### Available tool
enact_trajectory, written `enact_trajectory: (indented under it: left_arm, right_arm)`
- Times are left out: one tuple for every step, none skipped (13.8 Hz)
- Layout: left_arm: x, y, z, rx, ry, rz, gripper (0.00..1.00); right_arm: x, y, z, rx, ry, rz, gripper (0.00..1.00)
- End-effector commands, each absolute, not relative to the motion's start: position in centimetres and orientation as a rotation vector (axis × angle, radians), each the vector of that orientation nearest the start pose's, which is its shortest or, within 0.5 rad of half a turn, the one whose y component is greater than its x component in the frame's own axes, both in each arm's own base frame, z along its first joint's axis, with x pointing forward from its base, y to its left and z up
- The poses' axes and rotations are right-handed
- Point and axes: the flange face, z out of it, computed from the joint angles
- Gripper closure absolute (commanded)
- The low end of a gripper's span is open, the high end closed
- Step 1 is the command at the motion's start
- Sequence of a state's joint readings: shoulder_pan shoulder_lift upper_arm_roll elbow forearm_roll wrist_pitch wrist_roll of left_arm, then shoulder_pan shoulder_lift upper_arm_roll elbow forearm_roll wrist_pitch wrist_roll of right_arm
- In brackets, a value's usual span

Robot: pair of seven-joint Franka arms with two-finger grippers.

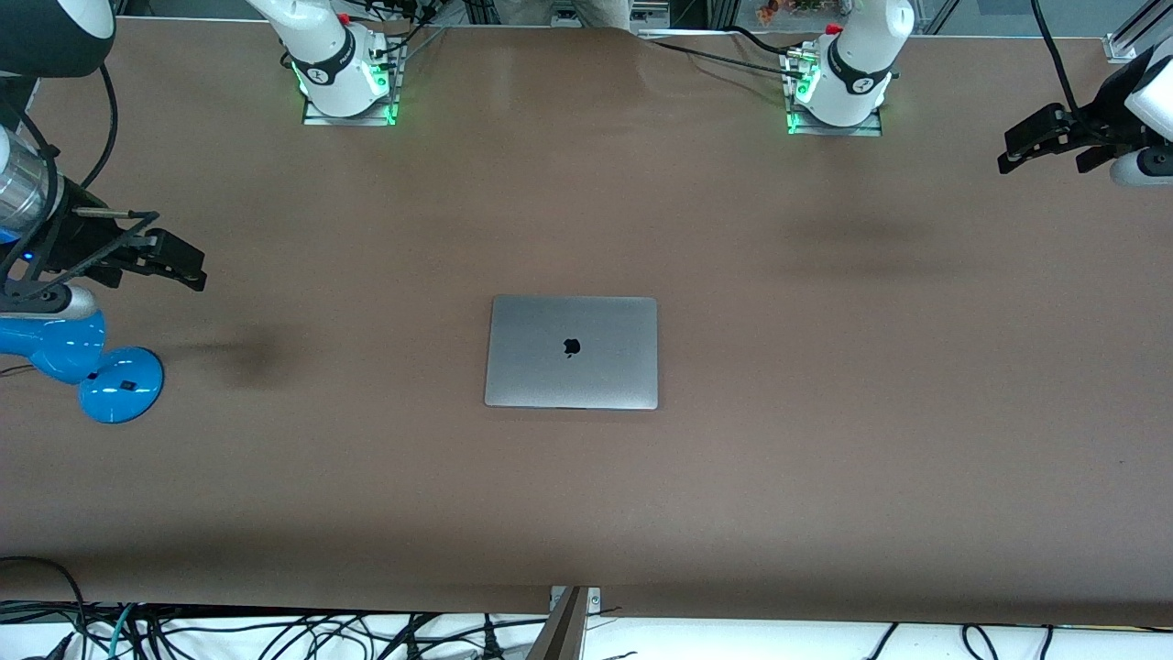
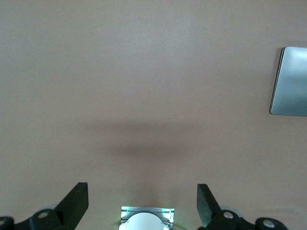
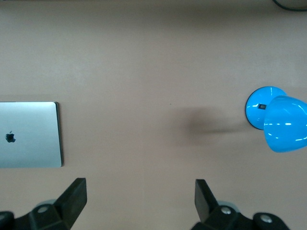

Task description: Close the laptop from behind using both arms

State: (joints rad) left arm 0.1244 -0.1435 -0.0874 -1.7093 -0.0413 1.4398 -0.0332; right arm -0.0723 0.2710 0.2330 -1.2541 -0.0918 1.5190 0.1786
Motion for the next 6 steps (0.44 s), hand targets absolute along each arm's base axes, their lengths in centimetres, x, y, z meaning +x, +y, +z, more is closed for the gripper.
enact_trajectory:
  left_arm:
    - [49.76,0.97,63.12,-3.138,-0.089,0.199,0.0]
    - [49.98,1.0,62.75,-3.138,-0.092,0.211,0.0]
    - [50.17,1.03,62.58,-3.137,-0.106,0.216,0.0]
    - [50.42,0.97,62.61,-3.137,-0.118,0.213,0.0]
    - [50.57,0.91,62.59,-3.137,-0.118,0.213,0.0]
    - [50.63,0.91,62.72,-3.138,-0.118,0.208,0.0]
  right_arm:
    - [62.46,6.07,61.33,-3.183,0.066,-0.004,0.0]
    - [62.47,6.08,61.34,-3.183,0.066,-0.007,0.0]
    - [62.47,6.09,61.34,-3.181,0.063,-0.006,0.0]
    - [62.47,6.11,61.34,-3.18,0.061,-0.006,0.0]
    - [62.47,6.14,61.41,-3.177,0.063,-0.007,0.0]
    - [62.44,6.21,61.4,-3.171,0.062,-0.004,0.0]
